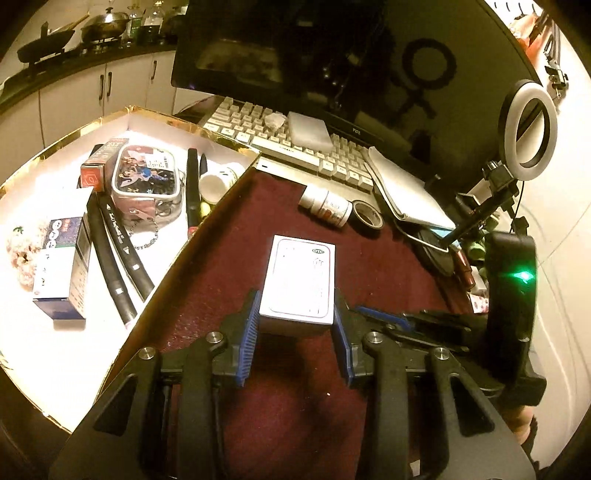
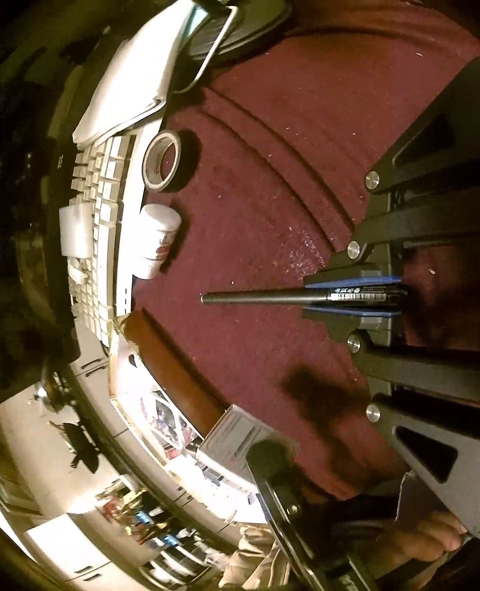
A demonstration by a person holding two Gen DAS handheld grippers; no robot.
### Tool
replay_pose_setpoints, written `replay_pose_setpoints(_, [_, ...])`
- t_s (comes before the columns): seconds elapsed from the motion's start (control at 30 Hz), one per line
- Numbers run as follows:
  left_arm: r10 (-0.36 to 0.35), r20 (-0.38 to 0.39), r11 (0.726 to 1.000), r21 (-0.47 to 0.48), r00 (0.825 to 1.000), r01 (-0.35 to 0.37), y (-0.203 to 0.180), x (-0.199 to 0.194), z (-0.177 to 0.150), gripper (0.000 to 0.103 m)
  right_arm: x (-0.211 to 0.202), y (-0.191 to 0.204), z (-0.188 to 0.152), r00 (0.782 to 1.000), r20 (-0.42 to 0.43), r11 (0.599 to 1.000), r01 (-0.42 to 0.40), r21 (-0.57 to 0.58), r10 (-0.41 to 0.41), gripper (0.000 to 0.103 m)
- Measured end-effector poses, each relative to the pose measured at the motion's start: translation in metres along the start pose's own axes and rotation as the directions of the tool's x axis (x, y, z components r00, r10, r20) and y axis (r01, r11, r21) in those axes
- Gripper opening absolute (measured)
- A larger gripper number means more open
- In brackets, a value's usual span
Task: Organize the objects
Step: 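Carry the medicine box and black pen into the tray and release both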
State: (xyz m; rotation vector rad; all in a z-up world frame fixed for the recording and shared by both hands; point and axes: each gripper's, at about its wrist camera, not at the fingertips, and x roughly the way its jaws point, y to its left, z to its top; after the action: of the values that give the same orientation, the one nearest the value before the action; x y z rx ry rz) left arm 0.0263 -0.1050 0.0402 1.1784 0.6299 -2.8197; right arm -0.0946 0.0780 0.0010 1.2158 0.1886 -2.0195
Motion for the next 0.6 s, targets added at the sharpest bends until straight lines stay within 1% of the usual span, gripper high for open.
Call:
replay_pose_setpoints(0.1, [-0.003, 0.003, 1.0, 0.0, 1.0, 0.003, 0.0, -0.001, -0.001, 0.036, 0.006, 0.009, 0.006, 0.999, -0.021, 0.998, 0.046, -0.053, -0.047, 0.008])
replay_pose_setpoints(0.17, [-0.001, 0.005, 1.0, -0.001, 1.0, 0.001, 0.002, -0.002, -0.002, 0.036, 0.008, 0.017, 0.004, 0.996, -0.001, 0.992, 0.09, -0.094, -0.09, 0.007])
replay_pose_setpoints(0.2, [0.002, 0.006, 1.0, -0.005, 1.0, -0.002, 0.003, -0.002, -0.002, 0.036, 0.006, 0.02, 0.001, 0.995, 0.014, 0.99, 0.098, -0.104, -0.097, 0.007])
replay_pose_setpoints(0.23, [0.003, 0.009, 1.0, -0.012, 1.0, -0.003, 0.005, -0.005, -0.002, 0.036, 0.005, 0.02, -0.001, 0.997, 0.023, 0.992, 0.082, -0.098, -0.08, 0.007])
replay_pose_setpoints(0.27, [0.005, 0.016, 1.0, -0.017, 1.0, -0.004, 0.006, -0.007, -0.001, 0.036, 0.001, 0.017, -0.003, 0.999, 0.037, 0.997, 0.032, -0.067, -0.029, 0.007])
replay_pose_setpoints(0.3, [0.007, 0.026, 1.0, -0.023, 1.0, -0.006, 0.008, -0.009, 0.0, 0.036, -0.002, 0.015, -0.004, 0.999, 0.045, 0.999, 0.008, -0.05, -0.005, 0.007])
replay_pose_setpoints(0.43, [0.005, 0.048, 0.999, -0.049, 0.999, -0.003, 0.017, -0.019, 0.007, 0.036, -0.016, 0.01, 0.002, 0.992, 0.086, 0.996, -0.093, 0.005, 0.092, 0.007])
replay_pose_setpoints(0.47, [0.006, 0.055, 0.999, -0.053, 0.998, -0.003, 0.019, -0.022, 0.008, 0.036, -0.02, 0.011, 0.003, 0.989, 0.096, 0.993, -0.114, 0.011, 0.113, 0.007])
replay_pose_setpoints(0.6, [0.022, 0.101, 0.997, -0.082, 0.995, -0.014, 0.032, -0.04, 0.017, 0.036, -0.032, 0.017, 0.015, 0.977, 0.148, 0.987, -0.16, 0.025, 0.154, 0.007])
